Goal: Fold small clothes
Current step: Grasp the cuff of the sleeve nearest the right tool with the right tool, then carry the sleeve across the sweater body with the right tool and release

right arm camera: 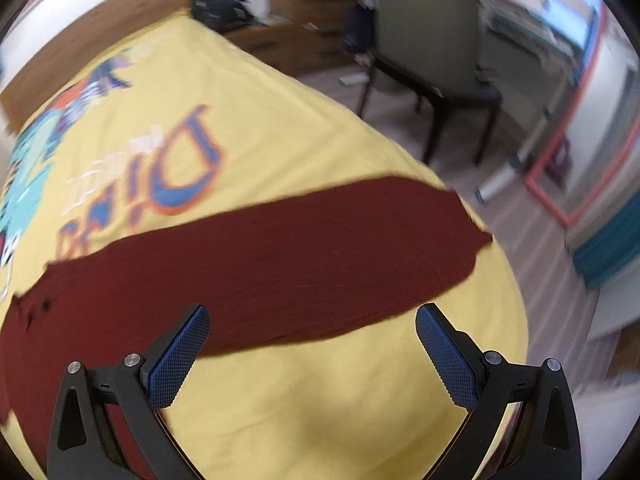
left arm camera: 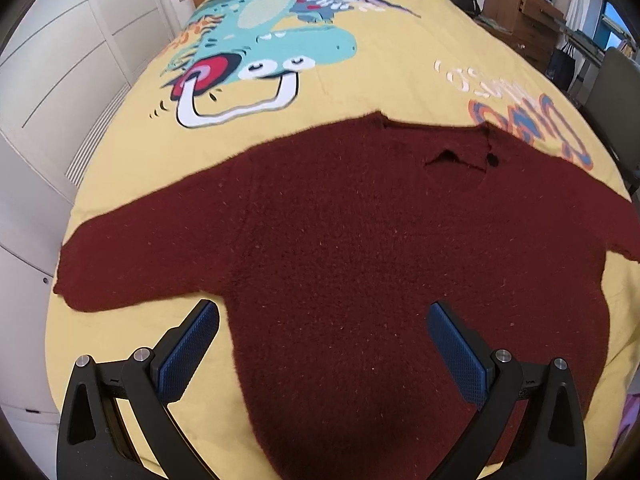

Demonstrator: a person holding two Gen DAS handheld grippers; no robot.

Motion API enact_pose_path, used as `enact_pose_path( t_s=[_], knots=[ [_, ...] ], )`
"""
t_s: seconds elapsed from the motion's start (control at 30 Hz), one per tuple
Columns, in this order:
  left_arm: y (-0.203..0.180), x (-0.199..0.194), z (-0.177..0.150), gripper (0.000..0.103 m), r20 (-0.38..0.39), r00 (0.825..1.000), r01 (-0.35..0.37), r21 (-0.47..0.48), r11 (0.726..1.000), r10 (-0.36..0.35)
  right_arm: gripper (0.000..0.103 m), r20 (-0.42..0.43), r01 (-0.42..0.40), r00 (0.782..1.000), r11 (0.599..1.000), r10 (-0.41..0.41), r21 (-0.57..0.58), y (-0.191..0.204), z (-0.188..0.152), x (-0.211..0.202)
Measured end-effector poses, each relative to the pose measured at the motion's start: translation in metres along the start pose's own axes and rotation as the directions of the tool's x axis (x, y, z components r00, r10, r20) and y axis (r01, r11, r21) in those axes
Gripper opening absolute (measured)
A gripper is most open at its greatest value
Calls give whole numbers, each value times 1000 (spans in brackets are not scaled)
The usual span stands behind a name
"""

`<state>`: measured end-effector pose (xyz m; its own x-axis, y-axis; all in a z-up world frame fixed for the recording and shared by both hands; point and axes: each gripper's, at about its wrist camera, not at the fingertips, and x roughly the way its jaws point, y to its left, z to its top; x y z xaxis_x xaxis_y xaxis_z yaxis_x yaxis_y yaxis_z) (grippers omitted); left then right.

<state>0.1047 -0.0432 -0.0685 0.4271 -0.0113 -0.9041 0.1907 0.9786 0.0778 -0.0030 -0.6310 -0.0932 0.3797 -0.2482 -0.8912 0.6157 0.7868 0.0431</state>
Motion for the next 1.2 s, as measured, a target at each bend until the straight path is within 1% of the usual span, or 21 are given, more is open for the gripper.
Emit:
enact_pose_path(
  t_s=[0.07, 0.1, 0.17, 0.2, 0.23, 0.3, 0.4, 0.47, 0.5, 0.57, 0.63, 0.67, 0.7, 0.73, 0.77, 0.83, 0.93, 0.97, 1.07, 1.13, 1.2],
  knots=[
    [-1, 12, -3, 102, -10, 1000, -22, 4, 1000, 22, 102, -33, 7, 999, 996, -4, 92, -21, 1, 27],
    [-1, 17, -4, 102, -17, 1000, -26, 4, 1000, 26, 102, -49, 19, 999, 993, -14, 121, -28, -1, 37],
    [0, 28, -8, 102, -35, 999, -26, -4, 1000, 26, 102, -85, 76, 994, 984, -63, 158, -39, -4, 62],
    [1, 32, -9, 102, -44, 999, -24, -9, 1000, 23, 102, -96, 87, 993, 982, -72, 167, -43, -5, 70],
    [2, 35, -11, 102, -51, 999, -20, -15, 1000, 19, 102, -106, 89, 992, 979, -71, 182, -48, -5, 78],
    [6, 43, -16, 102, -64, 998, -20, -27, 999, 19, 102, -120, 71, 992, 969, -43, 238, -59, -5, 92],
    [13, 53, -22, 102, -92, 995, -42, -36, 998, 38, 102, -148, 79, 988, 955, -37, 288, -69, -3, 110],
    [17, 59, -27, 102, -111, 993, -45, -47, 998, 39, 100, -157, 69, 987, 949, -21, 309, -72, 0, 119],
    [18, 61, -30, 102, -119, 992, -44, -52, 998, 38, 97, -159, 67, 987, 945, -16, 320, -74, 1, 122],
    [21, 64, -34, 102, -130, 991, -46, -56, 997, 38, 85, -167, 69, 986, 938, -12, 340, -78, 7, 126],
    [22, 64, -37, 102, -133, 990, -46, -55, 997, 39, 52, -171, 77, 985, 933, -17, 352, -82, 14, 127],
    [22, 64, -39, 102, -135, 990, -49, -54, 997, 41, 41, -167, 69, 986, 931, -9, 358, -85, 18, 127],
    [22, 64, -40, 102, -136, 990, -51, -53, 997, 43, 19, -169, 64, 986, 929, -2, 364, -88, 21, 127],
    [21, 64, -41, 102, -137, 990, -52, -51, 997, 44, 15, -170, 54, 985, 929, 10, 367, -89, 25, 126],
    [21, 64, -43, 102, -138, 989, -52, -51, 997, 44, 14, -171, 40, 985, 930, 24, 364, -88, 29, 124],
    [20, 63, -44, 102, -137, 990, -49, -55, 997, 41, 13, -157, 38, 987, 946, 13, 321, -79, 35, 112],
    [20, 64, -45, 102, -144, 989, -46, -61, 997, 36, 13, -70, -13, 997, 980, 28, 199, -50, 43, 77],
    [21, 64, -45, 102, -148, 989, -39, -67, 997, 29, 13, -50, -29, 998, 985, 38, 168, -42, 45, 67],
    [22, 63, -45, 102, -144, 989, -24, -70, 997, 14, 13, 9, -96, 995, 993, 95, 74, -8, 48, 29],
    [24, 60, -44, 102, -137, 991, -14, -72, 997, 4, 12, 49, -143, 989, 990, 142, 10, 22, 48, -1],
    [28, 57, -42, 102, -126, 992, -3, -80, 997, -7, 13, 73, -181, 980, 983, 183, -35, 45, 51, -22]
  ],
)
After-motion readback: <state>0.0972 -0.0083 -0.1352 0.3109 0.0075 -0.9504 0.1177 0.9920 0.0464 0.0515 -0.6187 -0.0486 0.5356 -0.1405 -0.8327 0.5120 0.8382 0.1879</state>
